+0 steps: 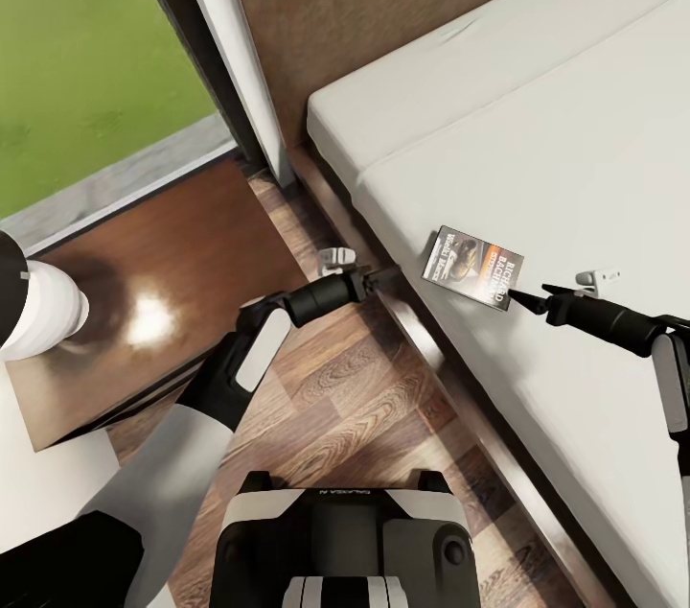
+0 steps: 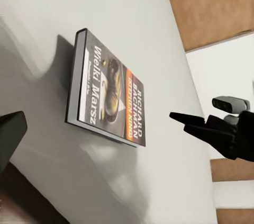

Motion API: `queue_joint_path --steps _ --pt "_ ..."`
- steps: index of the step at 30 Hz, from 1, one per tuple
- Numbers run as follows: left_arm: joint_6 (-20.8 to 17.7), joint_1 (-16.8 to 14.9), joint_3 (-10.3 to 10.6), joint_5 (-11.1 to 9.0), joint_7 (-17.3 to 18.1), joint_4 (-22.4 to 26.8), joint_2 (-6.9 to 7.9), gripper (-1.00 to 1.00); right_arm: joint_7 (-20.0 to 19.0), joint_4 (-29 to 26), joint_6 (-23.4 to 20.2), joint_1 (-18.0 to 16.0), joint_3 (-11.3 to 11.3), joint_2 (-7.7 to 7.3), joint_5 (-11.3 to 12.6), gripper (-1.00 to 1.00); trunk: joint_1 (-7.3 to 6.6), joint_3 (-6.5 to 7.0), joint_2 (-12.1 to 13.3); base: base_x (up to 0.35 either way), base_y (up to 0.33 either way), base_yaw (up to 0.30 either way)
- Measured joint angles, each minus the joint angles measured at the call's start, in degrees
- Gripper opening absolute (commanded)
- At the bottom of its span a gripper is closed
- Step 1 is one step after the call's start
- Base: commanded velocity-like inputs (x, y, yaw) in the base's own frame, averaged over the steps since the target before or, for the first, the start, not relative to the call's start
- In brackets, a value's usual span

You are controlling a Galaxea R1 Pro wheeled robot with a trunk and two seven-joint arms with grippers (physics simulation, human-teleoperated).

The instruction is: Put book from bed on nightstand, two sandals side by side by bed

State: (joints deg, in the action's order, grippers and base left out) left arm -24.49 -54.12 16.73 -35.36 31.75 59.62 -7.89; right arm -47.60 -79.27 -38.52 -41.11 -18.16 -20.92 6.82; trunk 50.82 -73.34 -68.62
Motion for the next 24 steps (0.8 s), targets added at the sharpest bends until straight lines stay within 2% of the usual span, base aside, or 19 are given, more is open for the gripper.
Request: queue_joint_path --steps 8,10,11,14,17,22,24 --pt "1.4 0.0 -0.2 0.0 0.9 -2.3 0.46 1.00 0.0 0.0 0.0 0.0 0.2 0.08 -0.1 1.00 0.00 0.00 0.0 0.000 0.000 0.000" --pt "2.8 0.0 -0.2 0.1 2.3 -3.8 0.53 1.00 0.1 0.0 0.0 0.0 0.3 0.09 -0.1 1.00 0.00 0.00 0.0 0.000 0.000 0.000" --pt "4.4 0.0 -0.6 0.3 4.5 -6.4 0.57 1.00 0.1 0.0 0.0 0.0 0.3 0.10 -0.1 1.00 0.00 0.00 0.0 0.000 0.000 0.000" --pt "5.9 0.0 -1.1 0.4 6.2 -8.7 0.59 1.00 0.1 0.0 0.0 0.0 0.3 0.10 -0.2 1.00 0.00 0.00 0.0 0.000 0.000 0.000" --pt "6.8 0.0 -1.3 0.4 7.2 -9.4 0.64 1.00 0.1 0.0 0.0 0.0 0.6 0.10 -0.2 1.00 0.00 0.00 0.0 0.000 0.000 0.000" --pt "7.7 0.0 -1.5 0.3 13.5 -9.9 0.72 1.00 0.2 0.0 0.1 0.0 1.4 0.10 -0.2 1.00 0.00 0.00 0.0 0.000 0.000 0.000" --pt "7.8 0.0 -2.1 0.3 14.9 -9.9 0.81 1.00 0.2 0.0 0.1 0.0 1.4 0.10 -0.2 1.00 0.00 0.00 0.0 0.000 0.000 0.000"
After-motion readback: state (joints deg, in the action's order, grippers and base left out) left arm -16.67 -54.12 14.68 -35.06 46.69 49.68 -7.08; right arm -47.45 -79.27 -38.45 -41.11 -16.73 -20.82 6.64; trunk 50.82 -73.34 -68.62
